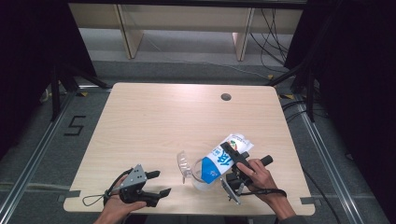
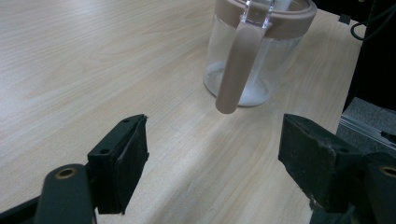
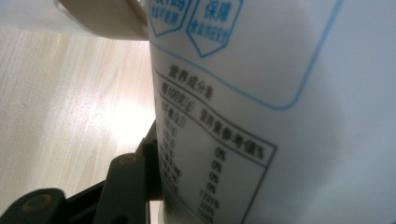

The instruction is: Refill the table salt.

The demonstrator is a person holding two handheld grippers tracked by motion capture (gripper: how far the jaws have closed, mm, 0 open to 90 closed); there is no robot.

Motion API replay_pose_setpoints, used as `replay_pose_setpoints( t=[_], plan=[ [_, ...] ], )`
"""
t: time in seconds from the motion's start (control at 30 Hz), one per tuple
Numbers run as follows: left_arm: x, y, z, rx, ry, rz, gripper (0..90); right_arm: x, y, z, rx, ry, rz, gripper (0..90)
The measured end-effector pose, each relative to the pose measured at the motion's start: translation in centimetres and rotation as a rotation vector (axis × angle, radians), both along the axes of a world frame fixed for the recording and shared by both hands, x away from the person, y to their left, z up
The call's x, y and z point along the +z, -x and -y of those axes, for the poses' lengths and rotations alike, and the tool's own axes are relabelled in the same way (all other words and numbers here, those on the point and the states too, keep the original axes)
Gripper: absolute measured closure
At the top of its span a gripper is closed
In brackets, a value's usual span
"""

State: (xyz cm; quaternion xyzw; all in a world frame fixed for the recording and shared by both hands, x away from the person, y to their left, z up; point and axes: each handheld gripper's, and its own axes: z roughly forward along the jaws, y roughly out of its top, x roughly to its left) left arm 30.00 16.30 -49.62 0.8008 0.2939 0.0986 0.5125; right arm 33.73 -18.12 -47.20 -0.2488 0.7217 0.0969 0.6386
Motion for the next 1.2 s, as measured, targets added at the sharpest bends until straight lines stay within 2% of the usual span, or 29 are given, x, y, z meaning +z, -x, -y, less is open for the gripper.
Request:
replay_pose_setpoints(
  t=[0.03,0.07,0.1,0.13,0.2,0.27,0.87,0.9,0.97,1.0,1.07,1.2],
  plan=[
    [0.0,0.0,0.0,0.0,0.001,0.001,23.5,0.01,-0.01,0.0,-0.001,0.002,0.0,51.7],
    [0.0,0.01,0.0,0.0,0.001,0.0,23.5,-0.34,0.09,0.19,-0.036,-0.03,-0.031,51.7],
    [0.0,0.0,0.0,0.0,0.0,0.0,23.4,-0.37,0.15,0.22,-0.048,-0.024,-0.029,51.7],
    [0.0,0.0,0.01,0.001,0.001,0.0,23.4,-0.35,0.15,0.22,-0.048,-0.019,-0.028,51.7],
    [-0.01,0.0,0.01,0.0,0.0,0.001,23.4,-0.03,0.0,0.0,-0.006,0.014,0.001,51.7],
    [-0.01,0.01,0.01,0.0,0.0,0.001,23.4,-0.03,0.01,-0.04,0.0,0.004,0.006,51.7],
    [-0.01,0.02,0.02,-0.001,0.0,0.001,23.5,0.04,0.02,-0.06,-0.008,0.012,0.011,51.9],
    [-0.01,0.02,0.02,0.0,0.0,0.0,23.4,-0.25,0.09,0.11,-0.036,-0.021,-0.015,51.9],
    [-0.01,0.02,0.02,0.0,0.001,0.002,23.5,-0.28,0.16,0.18,-0.055,-0.014,-0.018,51.9],
    [-0.01,0.02,0.01,0.0,0.0,0.001,23.5,0.03,0.05,0.03,-0.024,0.016,0.006,51.9],
    [-0.01,0.01,0.0,0.0,0.001,0.001,23.5,0.09,0.04,-0.05,-0.01,0.011,0.02,51.9],
    [-0.01,0.01,0.0,0.0,0.001,0.001,23.5,-0.13,0.07,-0.04,-0.023,0.0,0.007,51.9]
  ],
)
